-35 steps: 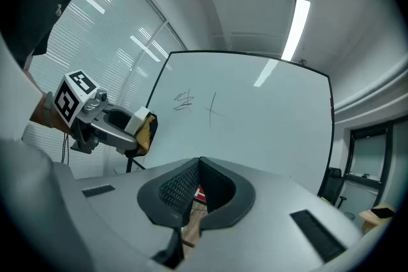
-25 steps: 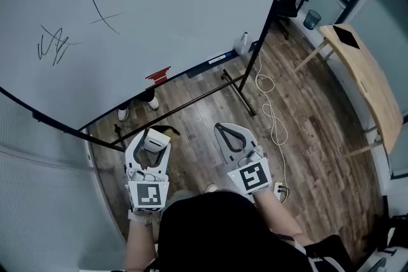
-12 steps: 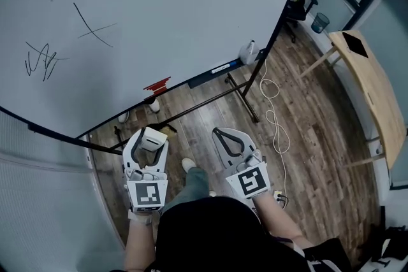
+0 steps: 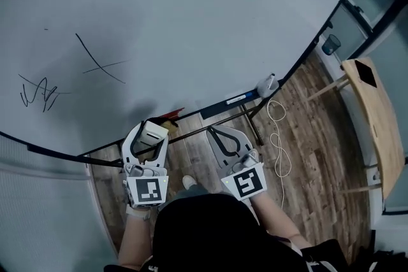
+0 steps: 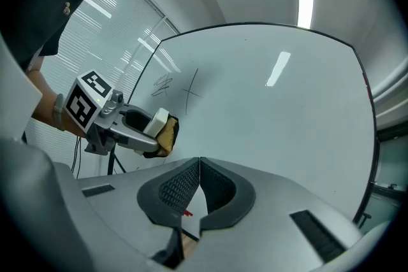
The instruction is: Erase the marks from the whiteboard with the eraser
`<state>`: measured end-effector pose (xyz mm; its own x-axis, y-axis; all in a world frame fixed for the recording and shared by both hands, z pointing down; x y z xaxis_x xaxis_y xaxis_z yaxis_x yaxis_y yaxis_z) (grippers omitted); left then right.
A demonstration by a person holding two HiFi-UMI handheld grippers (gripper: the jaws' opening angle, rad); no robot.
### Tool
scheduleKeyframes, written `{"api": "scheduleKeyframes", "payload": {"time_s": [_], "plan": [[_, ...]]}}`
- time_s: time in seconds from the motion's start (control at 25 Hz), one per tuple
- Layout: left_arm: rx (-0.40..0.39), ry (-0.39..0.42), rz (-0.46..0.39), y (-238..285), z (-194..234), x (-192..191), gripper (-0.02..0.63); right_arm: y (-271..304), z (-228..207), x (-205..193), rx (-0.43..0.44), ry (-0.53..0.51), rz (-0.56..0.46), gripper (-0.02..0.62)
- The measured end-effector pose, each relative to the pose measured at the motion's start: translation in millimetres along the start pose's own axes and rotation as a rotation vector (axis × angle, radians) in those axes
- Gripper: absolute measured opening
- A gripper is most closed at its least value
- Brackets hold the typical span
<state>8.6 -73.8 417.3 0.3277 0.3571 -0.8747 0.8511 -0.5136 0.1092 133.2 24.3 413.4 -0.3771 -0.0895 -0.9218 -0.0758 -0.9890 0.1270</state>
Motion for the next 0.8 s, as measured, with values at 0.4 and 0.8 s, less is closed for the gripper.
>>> {"api": "scheduleKeyframes", "payload": {"time_s": [0.4,0.8], "plan": [[0.199,0.049,0.020,24.2,63.5,-2.1,0.267,82.4,-15.5,18.4,0.126,-0.058,-0.086,0.028],[0.374,0.048,0.092,47.1,90.0,11.1,0.267,120.5,-34.1,32.5,0.304,-0.068,-0.183,0.028]]}}
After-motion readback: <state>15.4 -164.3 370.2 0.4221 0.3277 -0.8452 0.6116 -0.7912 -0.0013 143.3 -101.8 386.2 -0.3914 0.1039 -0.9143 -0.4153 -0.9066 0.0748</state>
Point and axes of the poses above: the fingertips, and each gripper's own axes: y forward along the fingers, z to its left, x out of its top, the point moved 4 cm from there along -y, backward along the fingers, and after that the axes turned 1 degree about -x, right-handed, at the moved point
